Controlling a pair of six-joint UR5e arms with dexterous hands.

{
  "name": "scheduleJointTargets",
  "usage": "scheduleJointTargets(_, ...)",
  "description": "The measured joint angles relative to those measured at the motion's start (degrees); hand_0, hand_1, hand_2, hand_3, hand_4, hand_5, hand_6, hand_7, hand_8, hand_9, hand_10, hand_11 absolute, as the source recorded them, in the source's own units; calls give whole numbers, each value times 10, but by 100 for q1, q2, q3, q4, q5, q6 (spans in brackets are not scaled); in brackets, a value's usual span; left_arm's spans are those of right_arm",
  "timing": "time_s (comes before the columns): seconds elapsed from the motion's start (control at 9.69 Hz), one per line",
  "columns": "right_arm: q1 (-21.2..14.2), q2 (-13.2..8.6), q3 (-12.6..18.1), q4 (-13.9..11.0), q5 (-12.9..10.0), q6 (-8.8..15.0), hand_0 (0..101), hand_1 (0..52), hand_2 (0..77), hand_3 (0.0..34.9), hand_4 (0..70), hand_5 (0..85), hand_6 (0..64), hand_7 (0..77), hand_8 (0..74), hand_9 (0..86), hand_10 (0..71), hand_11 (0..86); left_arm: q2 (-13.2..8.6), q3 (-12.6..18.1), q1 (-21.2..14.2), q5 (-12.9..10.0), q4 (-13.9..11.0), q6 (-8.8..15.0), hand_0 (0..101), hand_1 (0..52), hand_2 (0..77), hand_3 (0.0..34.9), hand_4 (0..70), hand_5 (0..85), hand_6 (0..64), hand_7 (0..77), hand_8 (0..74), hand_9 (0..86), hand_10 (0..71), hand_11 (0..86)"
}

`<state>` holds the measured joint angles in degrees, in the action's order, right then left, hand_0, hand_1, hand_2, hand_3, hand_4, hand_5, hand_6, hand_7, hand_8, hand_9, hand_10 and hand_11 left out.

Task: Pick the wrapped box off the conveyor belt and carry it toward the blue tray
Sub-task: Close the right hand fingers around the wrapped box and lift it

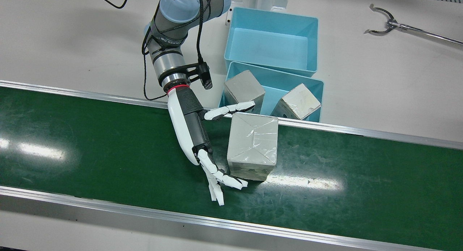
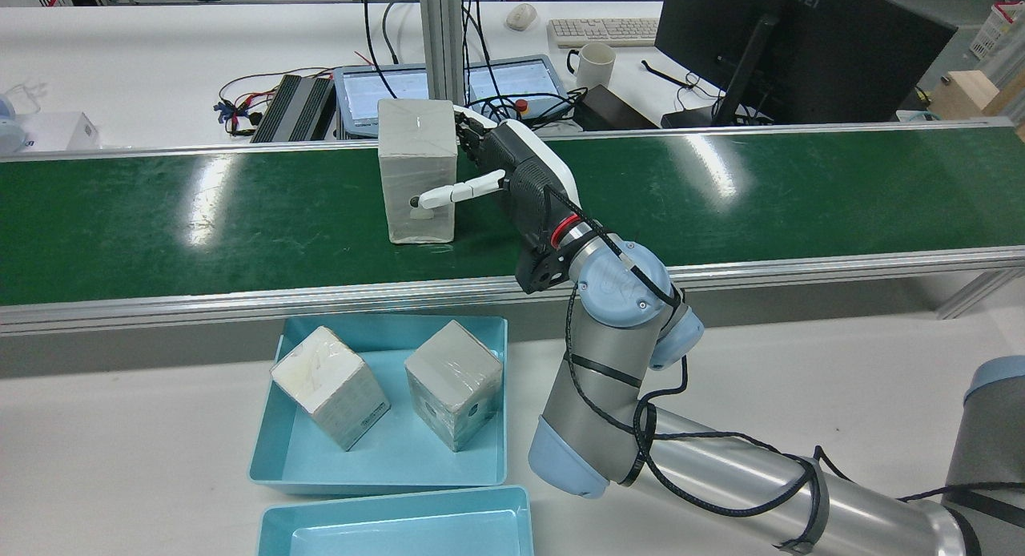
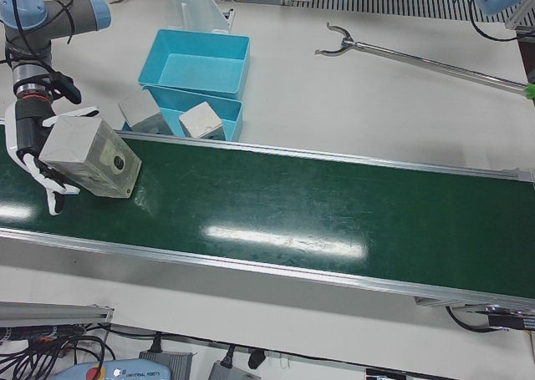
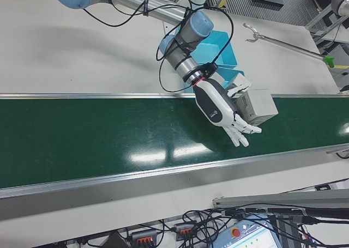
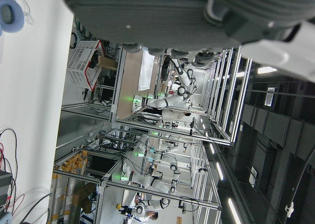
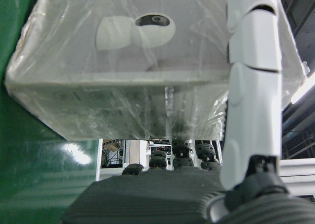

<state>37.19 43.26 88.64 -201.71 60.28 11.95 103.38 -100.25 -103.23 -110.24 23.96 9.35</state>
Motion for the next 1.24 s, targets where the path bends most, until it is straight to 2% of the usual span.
scheduleJointTargets(0.21, 3, -7, 3, -3, -8, -5, 485, 147, 76, 13, 109, 175, 76, 240, 33, 44, 0, 11, 0, 0, 0, 0, 0, 0, 0, 0, 5, 0, 0, 11, 5, 5, 5, 5, 5, 5)
scheduleJointTargets(0.31, 5, -9, 4, -5, -15, -7, 500, 191, 131, 10, 125, 262, 125, 333, 60, 114, 44, 11, 0, 0, 0, 0, 0, 0, 0, 0, 11, 0, 0, 11, 5, 5, 11, 5, 5, 5)
scheduleJointTargets(0.41, 6, -10, 4, -7, -19, -8, 534, 191, 196, 0, 202, 349, 169, 382, 125, 196, 65, 11, 0, 0, 0, 0, 0, 0, 0, 0, 11, 0, 0, 11, 5, 5, 11, 5, 5, 5)
scheduleJointTargets(0.52, 7, -14, 5, -16, -22, -9, 577, 164, 251, 0, 235, 393, 207, 420, 207, 289, 158, 49, 0, 0, 0, 0, 0, 0, 0, 0, 5, 0, 0, 11, 5, 5, 11, 5, 5, 5)
scheduleJointTargets(0.62, 8, -16, 21, -39, -22, -9, 625, 115, 295, 0, 284, 436, 251, 458, 305, 376, 240, 158, 0, 0, 0, 0, 0, 0, 0, 0, 5, 0, 0, 11, 5, 5, 11, 5, 5, 5)
scheduleJointTargets(0.72, 9, -15, 102, -114, -18, -8, 601, 65, 327, 0, 316, 469, 284, 485, 371, 431, 295, 245, 0, 0, 0, 0, 0, 0, 0, 0, 11, 0, 0, 11, 5, 5, 5, 5, 5, 5)
scheduleJointTargets(0.83, 12, -8, 325, -306, -17, -9, 601, 65, 327, 0, 316, 469, 284, 485, 371, 431, 295, 245, 0, 0, 0, 0, 0, 0, 0, 0, 5, 0, 0, 11, 5, 5, 11, 5, 5, 5)
scheduleJointTargets(0.93, 18, 10, 681, -583, -14, -6, 578, 27, 355, 0, 355, 507, 338, 529, 431, 464, 404, 371, 0, 0, 0, 0, 0, 0, 0, 0, 5, 0, 0, 11, 5, 5, 11, 5, 5, 5)
scheduleJointTargets(1.13, -7, 60, 1455, -1066, -3, 15, 540, 27, 355, 0, 355, 524, 355, 535, 475, 475, 458, 398, 0, 0, 0, 0, 0, 0, 0, 0, 5, 0, 0, 11, 5, 5, 11, 5, 5, 5)
scheduleJointTargets(1.24, -118, 93, 1736, -1212, -1, 27, 538, 27, 355, 0, 355, 540, 365, 545, 485, 485, 475, 409, 0, 0, 0, 0, 0, 0, 0, 0, 11, 0, 0, 11, 5, 5, 11, 5, 5, 5)
